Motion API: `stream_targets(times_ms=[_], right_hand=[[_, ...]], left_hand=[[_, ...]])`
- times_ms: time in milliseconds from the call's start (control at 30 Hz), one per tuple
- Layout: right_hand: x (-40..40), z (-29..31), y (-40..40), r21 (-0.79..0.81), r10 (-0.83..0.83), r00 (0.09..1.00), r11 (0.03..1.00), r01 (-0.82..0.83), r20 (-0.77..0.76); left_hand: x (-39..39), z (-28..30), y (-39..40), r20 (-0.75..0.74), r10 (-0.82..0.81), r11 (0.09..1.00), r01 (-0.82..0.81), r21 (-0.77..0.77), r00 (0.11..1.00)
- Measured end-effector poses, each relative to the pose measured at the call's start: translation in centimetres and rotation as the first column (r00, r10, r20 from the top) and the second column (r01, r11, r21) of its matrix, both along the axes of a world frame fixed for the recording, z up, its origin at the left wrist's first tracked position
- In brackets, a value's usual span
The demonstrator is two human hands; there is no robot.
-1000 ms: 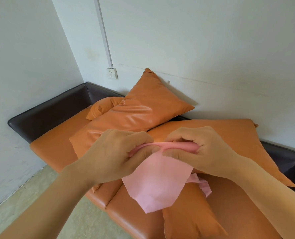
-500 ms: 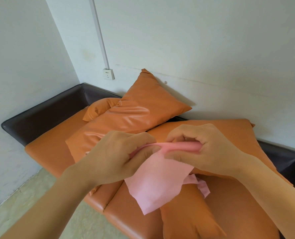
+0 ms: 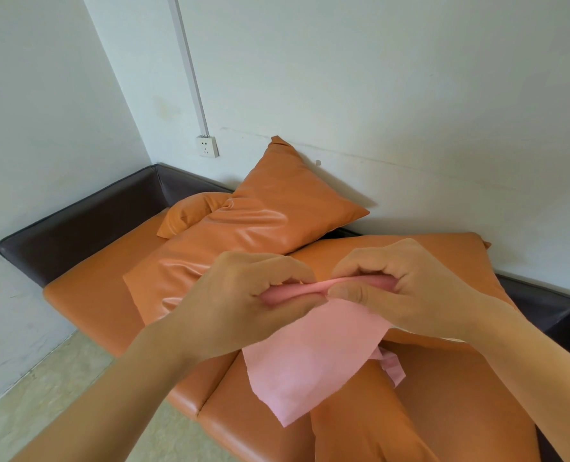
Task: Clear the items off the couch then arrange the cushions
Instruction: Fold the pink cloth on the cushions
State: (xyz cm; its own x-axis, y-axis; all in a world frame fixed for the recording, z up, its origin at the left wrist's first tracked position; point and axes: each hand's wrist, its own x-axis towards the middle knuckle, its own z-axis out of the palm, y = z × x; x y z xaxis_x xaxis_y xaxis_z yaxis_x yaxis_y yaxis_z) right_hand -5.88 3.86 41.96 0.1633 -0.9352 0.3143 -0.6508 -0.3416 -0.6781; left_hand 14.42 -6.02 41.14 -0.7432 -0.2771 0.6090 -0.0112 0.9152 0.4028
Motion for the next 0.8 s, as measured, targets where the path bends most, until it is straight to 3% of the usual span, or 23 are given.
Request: stream_targets(times_ms=[300, 533, 700, 800], right_hand=[[-0.4, 0.6, 0.0, 0.03, 0.007, 1.0, 1.0, -0.008, 0.013], [-0.5, 0.8, 0.0, -0.011, -0.025, 0.999, 1.0, 0.025, -0.031], [-1.0, 0.7, -0.3, 0.07, 0.009, 1.0, 0.998, -0.01, 0.005], [-1.0, 0.5, -0.3, 0.013, -0.01, 0.999, 1.0, 0.01, -0.048]], left_hand=[[-0.1, 0.3, -0.9, 0.056, 0.033, 0.993, -0.026, -0.118, 0.998], [-0.1, 1.2, -1.3, 0.103, -0.048, 0.998, 0.043, 0.053, 0.993], [0.0, 1.1, -1.5, 0.13, 0.053, 0.985, -0.03, -0.167, 0.99], [0.1, 0.8, -1.7, 0.118, 0.074, 0.957, -0.037, -0.287, 0.99]])
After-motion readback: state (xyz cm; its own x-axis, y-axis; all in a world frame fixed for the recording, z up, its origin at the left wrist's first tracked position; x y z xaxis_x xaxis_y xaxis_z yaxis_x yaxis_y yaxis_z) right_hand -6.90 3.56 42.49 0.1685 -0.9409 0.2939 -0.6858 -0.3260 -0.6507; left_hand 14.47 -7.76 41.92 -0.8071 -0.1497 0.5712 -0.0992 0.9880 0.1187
